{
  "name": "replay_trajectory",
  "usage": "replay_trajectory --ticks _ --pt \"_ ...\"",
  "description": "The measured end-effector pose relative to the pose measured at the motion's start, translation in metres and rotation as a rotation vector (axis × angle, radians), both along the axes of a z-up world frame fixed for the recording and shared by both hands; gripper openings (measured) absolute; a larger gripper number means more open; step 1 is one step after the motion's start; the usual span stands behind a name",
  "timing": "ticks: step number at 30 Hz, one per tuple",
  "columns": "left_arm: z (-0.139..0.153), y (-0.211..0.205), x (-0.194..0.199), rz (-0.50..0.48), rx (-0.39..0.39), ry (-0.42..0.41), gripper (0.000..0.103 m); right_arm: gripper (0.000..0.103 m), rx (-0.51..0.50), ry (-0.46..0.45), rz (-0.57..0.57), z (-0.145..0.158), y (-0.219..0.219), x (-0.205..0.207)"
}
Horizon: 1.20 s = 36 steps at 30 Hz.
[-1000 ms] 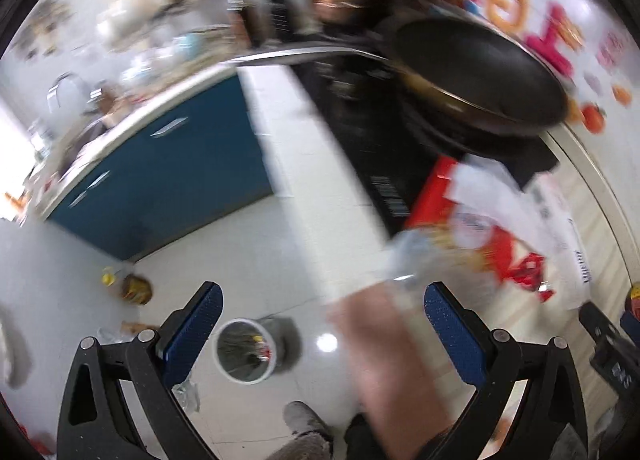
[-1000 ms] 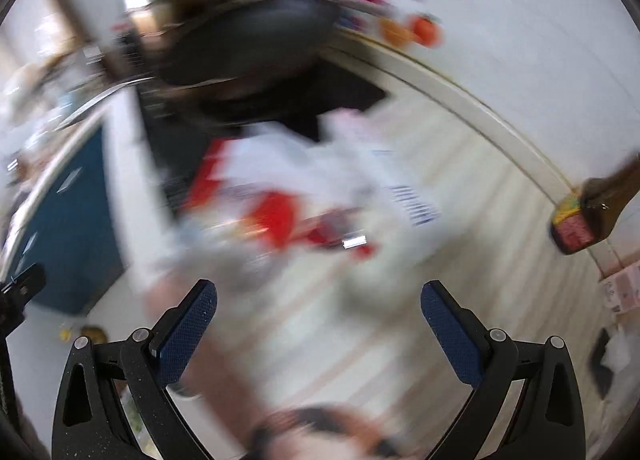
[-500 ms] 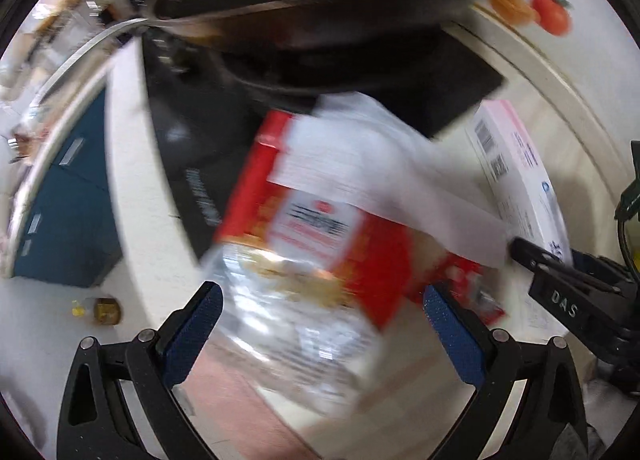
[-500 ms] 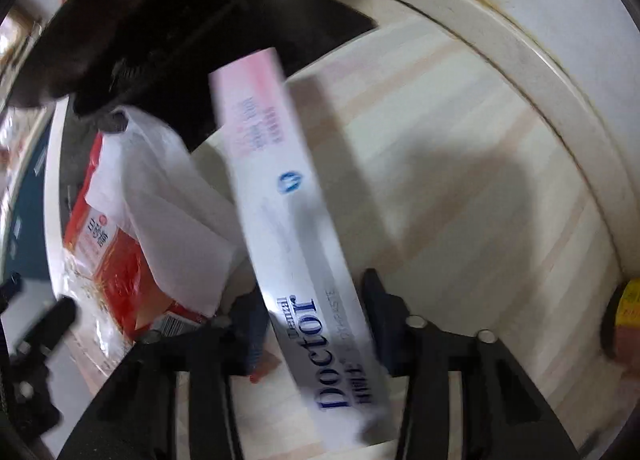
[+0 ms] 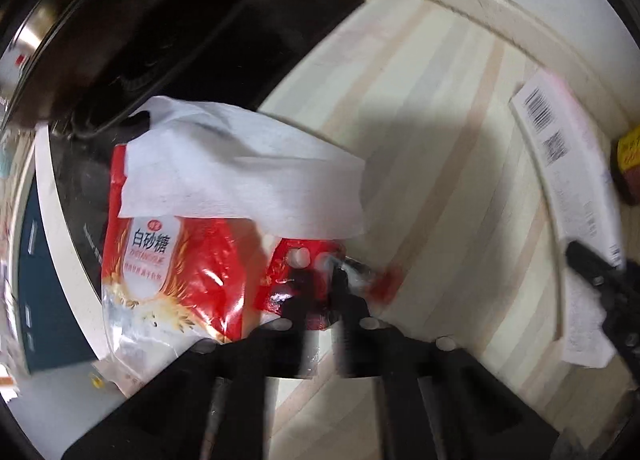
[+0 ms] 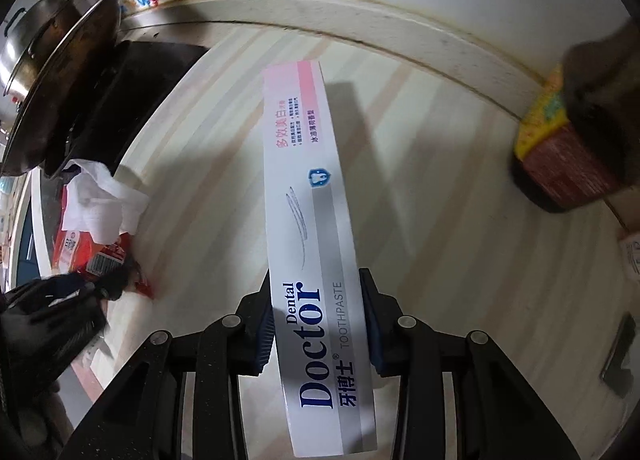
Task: Collect trash
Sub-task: 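Grasp the red snack wrapper with the left tool while the right tool grasps the Doctor toothpaste box, then carry wrapper and toothpaste box over the bin and open both tools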
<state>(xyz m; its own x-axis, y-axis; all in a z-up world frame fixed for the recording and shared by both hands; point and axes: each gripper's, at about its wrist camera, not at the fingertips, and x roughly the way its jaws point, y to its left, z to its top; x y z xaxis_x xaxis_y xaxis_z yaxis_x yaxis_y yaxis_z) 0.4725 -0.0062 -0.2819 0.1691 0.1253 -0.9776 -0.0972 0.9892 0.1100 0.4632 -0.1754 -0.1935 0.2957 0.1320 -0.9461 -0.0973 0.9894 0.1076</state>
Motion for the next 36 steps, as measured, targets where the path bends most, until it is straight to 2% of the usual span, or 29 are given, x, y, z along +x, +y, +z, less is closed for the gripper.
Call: replay_trajectory --ticks 3,8,13,21,26,30,33,36 --pt "0.015 -0.012 -0.009 -0.038 0.032 -0.048 0.001 0.038 -0.002 -0.018 -0.004 0.012 -0.001 -0.003" --pt "0.056 -0.023 -0.032 -0.039 0.019 -0.122 0.001 0.038 0.01 -0.053 0.004 0.042 -0.012 -0.022" --pt "0.104 -0.015 -0.07 -0.023 0.001 -0.211 0.0 0.037 0.033 -0.099 0.028 0.074 -0.003 -0.048" --pt "0.151 0.059 -0.134 0.079 -0.024 -0.306 0.0 0.037 0.121 -0.141 0.114 0.117 0.041 -0.099" --pt "0.15 0.126 -0.19 0.201 -0.017 -0.322 0.0 0.037 0.153 -0.147 0.233 0.133 0.107 -0.141" --pt "0.143 0.185 -0.253 0.35 -0.012 -0.311 0.0 0.037 0.18 -0.135 0.35 0.137 0.171 -0.18" --pt "0.13 0.222 -0.298 0.453 -0.008 -0.293 0.0 0.037 0.18 -0.119 0.449 0.132 0.22 -0.212" --pt "0.103 0.266 -0.351 0.583 -0.014 -0.247 0.0 0.037 0.18 -0.069 0.563 0.112 0.28 -0.249"
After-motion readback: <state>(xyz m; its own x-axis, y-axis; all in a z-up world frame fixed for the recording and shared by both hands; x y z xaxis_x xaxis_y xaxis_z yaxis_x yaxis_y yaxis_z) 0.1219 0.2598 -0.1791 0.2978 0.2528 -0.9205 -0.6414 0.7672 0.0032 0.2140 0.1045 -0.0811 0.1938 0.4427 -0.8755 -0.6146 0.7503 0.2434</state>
